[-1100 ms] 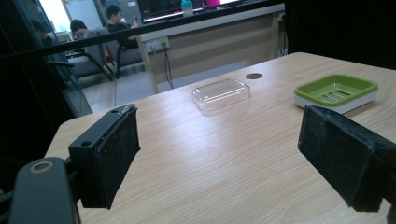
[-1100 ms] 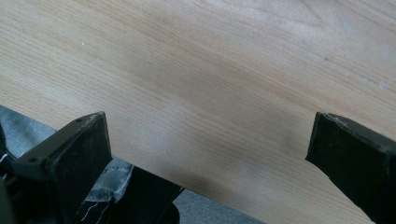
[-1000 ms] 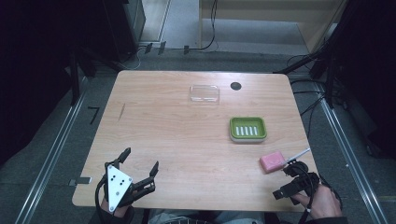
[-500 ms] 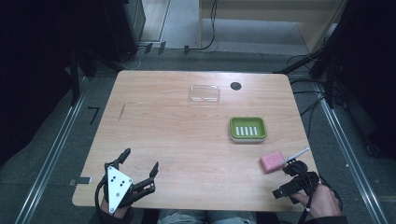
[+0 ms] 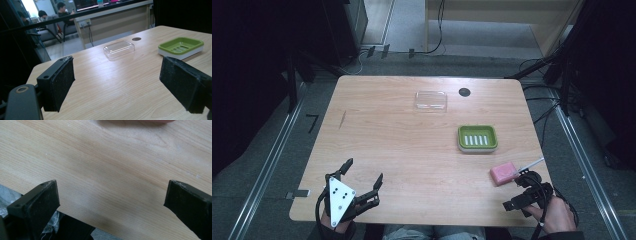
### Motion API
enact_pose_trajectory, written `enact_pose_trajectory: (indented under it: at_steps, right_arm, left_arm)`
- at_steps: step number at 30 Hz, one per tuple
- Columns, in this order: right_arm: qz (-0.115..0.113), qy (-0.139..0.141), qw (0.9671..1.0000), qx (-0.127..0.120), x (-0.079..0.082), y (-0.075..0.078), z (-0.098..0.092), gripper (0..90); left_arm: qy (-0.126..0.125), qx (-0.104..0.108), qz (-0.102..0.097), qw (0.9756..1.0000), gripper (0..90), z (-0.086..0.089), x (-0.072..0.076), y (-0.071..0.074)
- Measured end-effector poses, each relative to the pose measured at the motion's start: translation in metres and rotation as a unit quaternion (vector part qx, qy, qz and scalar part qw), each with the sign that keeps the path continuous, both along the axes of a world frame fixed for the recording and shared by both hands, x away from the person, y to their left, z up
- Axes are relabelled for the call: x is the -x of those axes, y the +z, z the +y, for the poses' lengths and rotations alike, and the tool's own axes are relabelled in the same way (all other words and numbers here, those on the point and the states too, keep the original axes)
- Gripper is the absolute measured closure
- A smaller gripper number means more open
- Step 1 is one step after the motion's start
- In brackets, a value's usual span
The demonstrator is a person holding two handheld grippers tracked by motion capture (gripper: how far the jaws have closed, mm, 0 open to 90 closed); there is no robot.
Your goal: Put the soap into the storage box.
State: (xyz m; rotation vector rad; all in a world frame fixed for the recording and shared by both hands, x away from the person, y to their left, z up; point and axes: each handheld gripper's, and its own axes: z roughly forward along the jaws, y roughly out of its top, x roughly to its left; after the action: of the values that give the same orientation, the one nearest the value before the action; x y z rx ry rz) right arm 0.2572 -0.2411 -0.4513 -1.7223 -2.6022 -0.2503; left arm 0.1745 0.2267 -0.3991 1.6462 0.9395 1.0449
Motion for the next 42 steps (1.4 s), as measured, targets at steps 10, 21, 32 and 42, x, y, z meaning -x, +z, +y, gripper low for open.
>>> enact_pose_trajectory:
  at_steps: [10,21,32,42]
  right_arm:
    - [-0.009,-0.012,0.9999,-0.004,-0.008,0.005,-0.003,0.0]
    - [-0.016,-0.015,0.9997,-0.006,-0.022,0.010,-0.006,0.0]
    - [-0.022,-0.021,0.9995,-0.012,-0.030,0.014,-0.010,0.0]
    - [-0.027,-0.023,0.9993,-0.016,-0.039,0.020,-0.010,0.0]
  left_arm:
    - [-0.002,-0.001,0.000,1.0000,12.8,0.000,-0.001,0.000]
    - [-0.002,-0.002,0.002,1.0000,12.9,0.000,-0.001,0.000]
    - [-0.005,-0.004,0.005,1.0000,12.9,-0.001,-0.002,0.000]
    - [-0.009,-0.008,0.005,0.9999,12.9,-0.002,-0.003,0.000]
